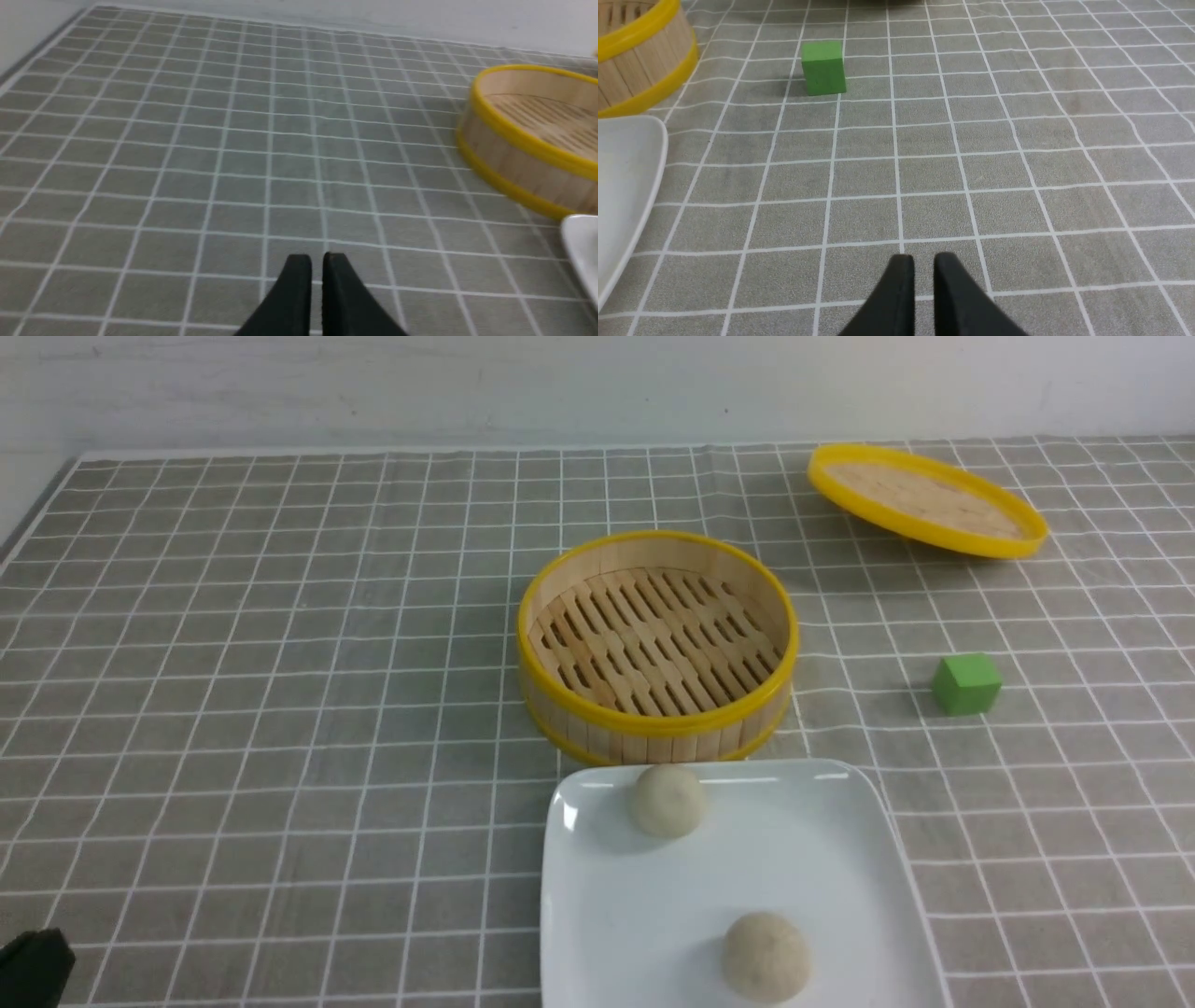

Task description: Put the steamed buns into the plate on the grey tablecloth.

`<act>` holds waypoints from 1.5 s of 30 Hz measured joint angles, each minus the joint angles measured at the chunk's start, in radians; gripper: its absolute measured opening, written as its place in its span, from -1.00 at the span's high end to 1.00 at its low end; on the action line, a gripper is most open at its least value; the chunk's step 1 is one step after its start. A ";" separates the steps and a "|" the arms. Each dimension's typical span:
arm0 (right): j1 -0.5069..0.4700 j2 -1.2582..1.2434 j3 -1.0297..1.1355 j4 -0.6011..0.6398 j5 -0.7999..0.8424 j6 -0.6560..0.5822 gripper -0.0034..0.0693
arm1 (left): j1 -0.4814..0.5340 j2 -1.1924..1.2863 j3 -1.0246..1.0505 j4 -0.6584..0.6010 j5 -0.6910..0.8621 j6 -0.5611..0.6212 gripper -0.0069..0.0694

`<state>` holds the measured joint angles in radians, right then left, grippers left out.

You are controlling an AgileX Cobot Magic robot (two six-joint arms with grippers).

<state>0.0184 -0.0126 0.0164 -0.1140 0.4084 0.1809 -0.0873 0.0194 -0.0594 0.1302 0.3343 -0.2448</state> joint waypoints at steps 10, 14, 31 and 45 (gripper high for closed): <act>0.000 0.000 0.000 0.000 0.000 0.000 0.63 | 0.149 -0.031 0.087 0.000 0.028 0.008 0.63; 0.000 0.000 0.000 0.000 0.000 0.000 0.62 | 0.115 -0.031 0.086 0.001 0.032 0.008 0.61; 0.000 0.000 0.000 0.000 0.000 0.000 0.56 | 0.102 -0.031 0.086 0.002 0.034 0.008 0.56; 0.000 0.000 0.000 0.000 0.000 0.000 0.52 | 0.102 -0.031 0.086 0.016 0.035 0.008 0.54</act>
<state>0.0184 -0.0126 0.0164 -0.1140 0.4084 0.1809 0.0148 -0.0111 0.0267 0.1465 0.3697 -0.2371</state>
